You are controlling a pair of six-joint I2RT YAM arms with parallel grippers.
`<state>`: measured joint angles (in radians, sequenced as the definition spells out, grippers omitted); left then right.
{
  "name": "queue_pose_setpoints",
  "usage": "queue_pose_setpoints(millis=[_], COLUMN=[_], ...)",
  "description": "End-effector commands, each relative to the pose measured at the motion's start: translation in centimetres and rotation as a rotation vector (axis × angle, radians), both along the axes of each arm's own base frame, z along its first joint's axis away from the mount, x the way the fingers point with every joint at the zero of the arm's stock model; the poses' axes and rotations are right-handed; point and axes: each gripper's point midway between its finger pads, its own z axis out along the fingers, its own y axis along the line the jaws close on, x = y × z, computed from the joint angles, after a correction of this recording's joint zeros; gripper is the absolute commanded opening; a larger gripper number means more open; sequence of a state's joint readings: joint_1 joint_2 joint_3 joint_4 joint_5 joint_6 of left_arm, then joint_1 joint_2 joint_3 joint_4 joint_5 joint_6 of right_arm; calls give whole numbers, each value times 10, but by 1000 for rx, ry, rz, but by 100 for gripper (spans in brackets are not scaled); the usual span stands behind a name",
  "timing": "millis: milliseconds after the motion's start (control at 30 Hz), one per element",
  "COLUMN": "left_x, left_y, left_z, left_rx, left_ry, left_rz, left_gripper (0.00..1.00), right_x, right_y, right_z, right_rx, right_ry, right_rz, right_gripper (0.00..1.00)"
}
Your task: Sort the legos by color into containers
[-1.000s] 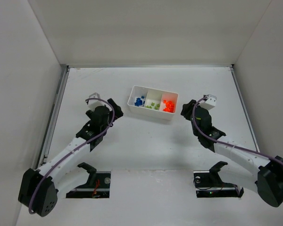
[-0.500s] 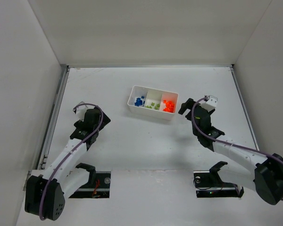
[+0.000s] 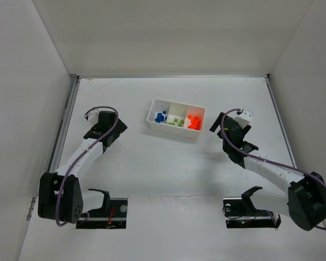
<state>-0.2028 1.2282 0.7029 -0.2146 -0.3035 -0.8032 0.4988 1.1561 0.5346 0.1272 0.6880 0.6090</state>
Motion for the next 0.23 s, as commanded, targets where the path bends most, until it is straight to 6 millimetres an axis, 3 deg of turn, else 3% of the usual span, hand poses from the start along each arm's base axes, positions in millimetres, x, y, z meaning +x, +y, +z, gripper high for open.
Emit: queue_pose_setpoints(millis=[0, 100, 200], left_x=[3, 2, -3], left_y=[3, 10, 15], left_z=[40, 55, 51], left_rx=[-53, -54, -49], left_ry=[-42, -55, -46], left_rz=[29, 41, 48], left_gripper=[100, 100, 100], right_x=[7, 10, 15], right_y=[-21, -39, -57], right_z=[43, 49, 55], right_rx=[-32, -115, -149], right_ry=[-12, 46, 46], right_rz=[-56, -45, -77], right_gripper=[100, 100, 100])
